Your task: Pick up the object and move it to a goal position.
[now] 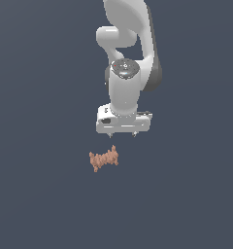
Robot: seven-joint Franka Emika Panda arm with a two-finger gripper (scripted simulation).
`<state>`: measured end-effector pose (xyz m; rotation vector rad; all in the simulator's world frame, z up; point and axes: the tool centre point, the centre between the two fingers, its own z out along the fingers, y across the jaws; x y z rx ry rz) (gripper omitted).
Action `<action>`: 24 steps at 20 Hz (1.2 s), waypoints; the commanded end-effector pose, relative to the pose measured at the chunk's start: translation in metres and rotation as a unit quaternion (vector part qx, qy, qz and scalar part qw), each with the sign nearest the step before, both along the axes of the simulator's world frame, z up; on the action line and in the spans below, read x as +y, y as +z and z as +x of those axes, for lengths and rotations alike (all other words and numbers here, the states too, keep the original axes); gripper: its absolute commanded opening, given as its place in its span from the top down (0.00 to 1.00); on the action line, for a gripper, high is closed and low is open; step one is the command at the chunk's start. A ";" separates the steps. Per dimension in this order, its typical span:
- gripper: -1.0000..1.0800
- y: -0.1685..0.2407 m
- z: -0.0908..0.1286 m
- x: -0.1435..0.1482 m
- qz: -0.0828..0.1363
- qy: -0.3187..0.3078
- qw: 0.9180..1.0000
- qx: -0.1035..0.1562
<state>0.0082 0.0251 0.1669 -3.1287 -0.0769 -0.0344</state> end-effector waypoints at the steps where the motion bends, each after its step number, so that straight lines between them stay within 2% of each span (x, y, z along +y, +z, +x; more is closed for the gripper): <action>1: 0.38 0.000 0.000 0.000 0.000 0.000 1.000 0.000; 7: 0.38 0.006 -0.001 0.017 0.003 0.007 1.000 -0.002; 14: 0.38 0.005 0.001 0.017 0.001 0.010 1.000 0.002; 24: 0.38 -0.005 0.016 0.016 -0.024 0.029 0.999 0.036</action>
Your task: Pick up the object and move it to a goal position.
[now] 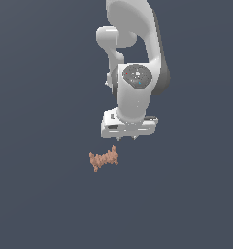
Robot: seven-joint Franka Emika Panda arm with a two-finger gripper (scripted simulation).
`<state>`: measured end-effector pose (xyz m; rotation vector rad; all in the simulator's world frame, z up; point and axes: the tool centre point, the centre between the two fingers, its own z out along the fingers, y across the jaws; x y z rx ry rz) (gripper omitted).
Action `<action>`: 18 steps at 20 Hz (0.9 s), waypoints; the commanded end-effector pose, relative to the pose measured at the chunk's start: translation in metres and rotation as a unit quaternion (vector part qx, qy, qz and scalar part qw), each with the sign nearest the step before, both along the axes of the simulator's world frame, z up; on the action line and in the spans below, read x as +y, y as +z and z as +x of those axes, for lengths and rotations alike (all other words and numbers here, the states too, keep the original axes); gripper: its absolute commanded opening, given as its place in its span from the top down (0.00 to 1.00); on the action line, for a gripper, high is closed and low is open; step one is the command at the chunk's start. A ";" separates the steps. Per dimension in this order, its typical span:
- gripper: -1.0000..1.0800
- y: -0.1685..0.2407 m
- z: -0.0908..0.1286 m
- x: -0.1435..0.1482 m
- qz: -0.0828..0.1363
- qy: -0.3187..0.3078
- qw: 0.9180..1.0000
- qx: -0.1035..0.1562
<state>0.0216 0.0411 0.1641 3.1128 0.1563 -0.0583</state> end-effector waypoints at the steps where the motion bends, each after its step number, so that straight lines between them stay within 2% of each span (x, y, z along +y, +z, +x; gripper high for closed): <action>1: 0.38 -0.004 0.005 -0.001 -0.010 0.007 1.000 0.012; 10: 0.38 -0.019 0.025 -0.008 -0.065 0.035 0.995 0.068; 18: 0.38 -0.030 0.039 -0.016 -0.126 0.053 0.984 0.118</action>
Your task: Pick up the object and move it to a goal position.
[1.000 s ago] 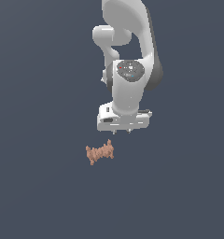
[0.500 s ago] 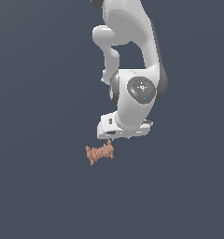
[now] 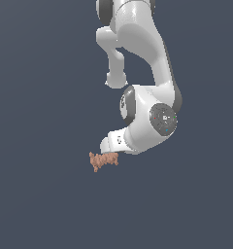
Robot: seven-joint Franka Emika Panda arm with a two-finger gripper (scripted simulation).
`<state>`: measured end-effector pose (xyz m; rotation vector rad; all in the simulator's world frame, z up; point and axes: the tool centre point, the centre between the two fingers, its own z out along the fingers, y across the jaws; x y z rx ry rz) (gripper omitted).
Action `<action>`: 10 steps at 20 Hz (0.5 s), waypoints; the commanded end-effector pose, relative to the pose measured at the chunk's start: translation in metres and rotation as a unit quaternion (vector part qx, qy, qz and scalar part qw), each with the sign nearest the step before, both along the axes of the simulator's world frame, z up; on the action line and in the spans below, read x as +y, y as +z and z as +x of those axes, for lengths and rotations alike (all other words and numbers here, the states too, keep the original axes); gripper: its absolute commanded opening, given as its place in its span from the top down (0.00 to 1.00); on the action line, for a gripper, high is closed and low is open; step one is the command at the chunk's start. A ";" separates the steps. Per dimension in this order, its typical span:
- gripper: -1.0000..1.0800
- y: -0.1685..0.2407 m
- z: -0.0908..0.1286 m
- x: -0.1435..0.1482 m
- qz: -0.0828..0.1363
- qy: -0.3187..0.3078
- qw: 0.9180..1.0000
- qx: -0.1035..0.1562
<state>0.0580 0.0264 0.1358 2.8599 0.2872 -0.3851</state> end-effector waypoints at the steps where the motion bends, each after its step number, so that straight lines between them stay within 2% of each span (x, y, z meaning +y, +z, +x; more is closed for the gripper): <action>1: 0.38 -0.003 0.003 -0.003 -0.021 0.005 1.000 0.015; 10: 0.38 -0.009 0.011 -0.011 -0.097 0.017 0.993 0.062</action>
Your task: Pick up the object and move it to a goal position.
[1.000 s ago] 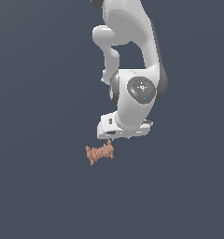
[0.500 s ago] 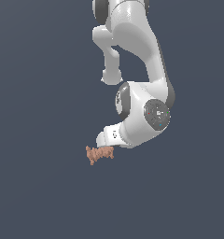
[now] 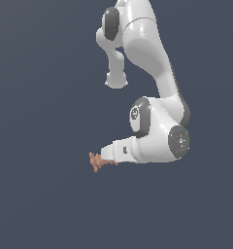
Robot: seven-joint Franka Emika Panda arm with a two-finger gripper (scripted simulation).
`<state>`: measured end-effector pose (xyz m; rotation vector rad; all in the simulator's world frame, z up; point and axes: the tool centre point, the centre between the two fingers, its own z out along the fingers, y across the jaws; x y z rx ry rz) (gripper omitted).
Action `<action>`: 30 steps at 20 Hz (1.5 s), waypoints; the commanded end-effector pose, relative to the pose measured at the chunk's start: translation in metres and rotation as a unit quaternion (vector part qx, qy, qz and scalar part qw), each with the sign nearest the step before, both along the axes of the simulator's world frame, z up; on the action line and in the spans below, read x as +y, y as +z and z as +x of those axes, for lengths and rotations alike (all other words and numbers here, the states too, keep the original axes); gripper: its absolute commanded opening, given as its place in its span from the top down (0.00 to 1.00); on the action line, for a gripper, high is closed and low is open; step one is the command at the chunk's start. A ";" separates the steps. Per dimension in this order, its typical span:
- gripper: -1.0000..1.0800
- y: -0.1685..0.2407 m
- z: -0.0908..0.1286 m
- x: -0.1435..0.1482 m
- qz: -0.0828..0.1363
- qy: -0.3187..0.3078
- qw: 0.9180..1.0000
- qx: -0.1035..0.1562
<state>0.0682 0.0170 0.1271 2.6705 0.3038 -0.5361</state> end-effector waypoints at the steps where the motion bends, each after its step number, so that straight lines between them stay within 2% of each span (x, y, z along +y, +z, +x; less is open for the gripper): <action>1: 0.38 -0.001 0.001 -0.002 -0.020 0.002 1.000 0.011; 7: 0.38 -0.001 0.002 -0.003 -0.055 0.004 0.998 0.029; 12: 0.38 -0.001 0.002 -0.004 -0.071 0.005 0.997 0.036; 30: 0.38 -0.017 -0.007 -0.016 -0.075 0.005 0.996 0.038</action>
